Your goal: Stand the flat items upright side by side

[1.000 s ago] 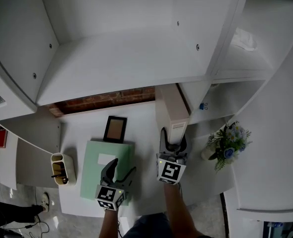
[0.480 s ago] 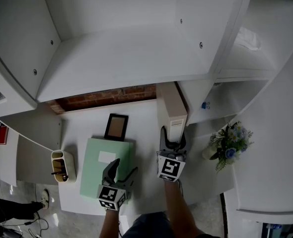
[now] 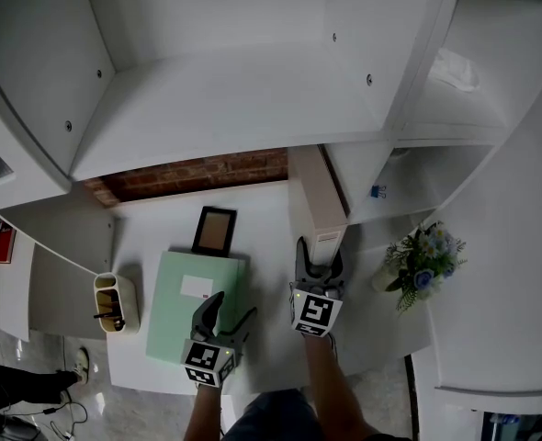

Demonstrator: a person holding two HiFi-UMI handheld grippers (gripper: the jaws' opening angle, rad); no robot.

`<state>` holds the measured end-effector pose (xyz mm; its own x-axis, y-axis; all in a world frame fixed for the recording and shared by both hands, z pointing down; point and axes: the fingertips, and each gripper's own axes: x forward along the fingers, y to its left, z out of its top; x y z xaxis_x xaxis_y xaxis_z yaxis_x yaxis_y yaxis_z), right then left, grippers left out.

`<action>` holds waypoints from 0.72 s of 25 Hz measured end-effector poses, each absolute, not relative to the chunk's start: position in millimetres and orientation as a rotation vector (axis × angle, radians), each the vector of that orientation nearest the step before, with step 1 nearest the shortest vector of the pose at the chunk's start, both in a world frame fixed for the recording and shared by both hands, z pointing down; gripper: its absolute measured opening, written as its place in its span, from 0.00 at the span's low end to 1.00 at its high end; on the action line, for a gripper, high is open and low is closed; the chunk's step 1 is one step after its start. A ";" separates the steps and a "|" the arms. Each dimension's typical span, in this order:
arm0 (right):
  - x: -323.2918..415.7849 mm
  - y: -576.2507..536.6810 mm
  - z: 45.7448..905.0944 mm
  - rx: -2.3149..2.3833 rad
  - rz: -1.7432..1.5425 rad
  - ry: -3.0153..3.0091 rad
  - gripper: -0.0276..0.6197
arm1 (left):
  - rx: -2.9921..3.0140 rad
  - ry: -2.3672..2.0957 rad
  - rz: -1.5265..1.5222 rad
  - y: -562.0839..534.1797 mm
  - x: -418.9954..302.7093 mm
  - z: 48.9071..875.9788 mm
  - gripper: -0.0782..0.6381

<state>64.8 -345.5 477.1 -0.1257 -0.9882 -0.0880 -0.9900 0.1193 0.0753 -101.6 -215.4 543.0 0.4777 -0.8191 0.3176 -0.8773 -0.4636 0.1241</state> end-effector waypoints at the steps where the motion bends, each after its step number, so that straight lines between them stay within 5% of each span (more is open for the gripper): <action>1: 62.6 -345.2 481.9 -2.061 0.155 2.360 0.47 | 2.457 -1.447 0.308 -215.3 -101.2 542.7 0.54; 12: 57.0 -351.9 511.0 -2.044 -0.006 2.489 0.48 | 2.449 -1.449 0.301 -209.2 -99.9 543.9 0.54; 18: 55.5 -340.9 517.8 -2.014 -0.039 2.565 0.58 | 2.449 -1.454 0.287 -205.8 -100.1 541.7 0.54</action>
